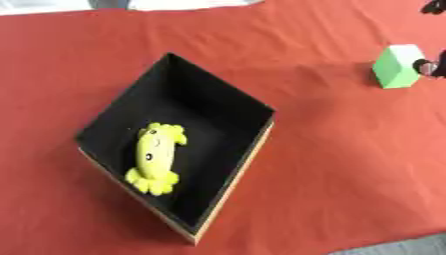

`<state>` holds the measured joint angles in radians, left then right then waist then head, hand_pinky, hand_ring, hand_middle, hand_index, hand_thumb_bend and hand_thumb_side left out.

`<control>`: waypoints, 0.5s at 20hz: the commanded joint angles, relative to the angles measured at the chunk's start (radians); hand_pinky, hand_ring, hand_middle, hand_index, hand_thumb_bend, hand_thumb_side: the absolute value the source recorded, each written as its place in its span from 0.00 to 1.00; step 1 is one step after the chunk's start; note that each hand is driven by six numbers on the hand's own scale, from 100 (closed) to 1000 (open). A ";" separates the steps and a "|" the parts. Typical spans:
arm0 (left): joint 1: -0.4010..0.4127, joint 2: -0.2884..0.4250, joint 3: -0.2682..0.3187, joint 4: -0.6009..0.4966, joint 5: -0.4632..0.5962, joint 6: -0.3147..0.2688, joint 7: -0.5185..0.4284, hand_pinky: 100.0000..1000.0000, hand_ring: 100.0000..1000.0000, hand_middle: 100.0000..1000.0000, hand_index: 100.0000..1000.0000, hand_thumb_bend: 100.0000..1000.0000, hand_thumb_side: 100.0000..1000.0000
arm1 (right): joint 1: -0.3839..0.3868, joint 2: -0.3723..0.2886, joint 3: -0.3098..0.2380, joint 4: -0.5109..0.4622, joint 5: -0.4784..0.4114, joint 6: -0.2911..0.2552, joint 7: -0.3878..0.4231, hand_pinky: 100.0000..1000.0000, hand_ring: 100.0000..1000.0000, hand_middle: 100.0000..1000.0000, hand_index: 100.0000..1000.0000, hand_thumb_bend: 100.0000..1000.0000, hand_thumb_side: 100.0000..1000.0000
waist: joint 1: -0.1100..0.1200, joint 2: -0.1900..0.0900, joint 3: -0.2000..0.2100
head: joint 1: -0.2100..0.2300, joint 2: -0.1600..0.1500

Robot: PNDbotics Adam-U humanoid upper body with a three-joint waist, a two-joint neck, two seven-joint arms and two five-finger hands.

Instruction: Pick up objects on the table and place them in the box.

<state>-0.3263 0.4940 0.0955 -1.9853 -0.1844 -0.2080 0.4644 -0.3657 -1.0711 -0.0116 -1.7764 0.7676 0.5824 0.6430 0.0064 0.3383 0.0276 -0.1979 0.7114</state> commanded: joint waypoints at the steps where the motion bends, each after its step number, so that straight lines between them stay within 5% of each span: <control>1: -0.011 0.035 0.002 -0.015 0.000 -0.001 -0.003 0.48 0.82 0.66 0.78 0.00 0.37 | -0.026 -0.057 0.002 0.047 0.001 0.058 0.046 0.90 0.94 0.87 1.00 0.26 0.00 | -0.001 -0.014 0.007 | -0.007 -0.007; 10: -0.015 0.037 -0.002 -0.015 0.002 -0.001 -0.008 0.47 0.82 0.66 0.78 0.00 0.37 | -0.061 -0.096 0.031 0.138 -0.001 -0.003 0.075 0.92 0.97 0.89 1.00 0.39 0.00 | -0.002 -0.005 0.025 | -0.013 -0.011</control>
<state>-0.3284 0.4945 0.0901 -1.9853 -0.1834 -0.2083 0.4600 -0.4138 -1.1150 0.0265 -1.6522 0.7581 0.5515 0.6739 0.0049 0.3505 0.0522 -0.2069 0.7103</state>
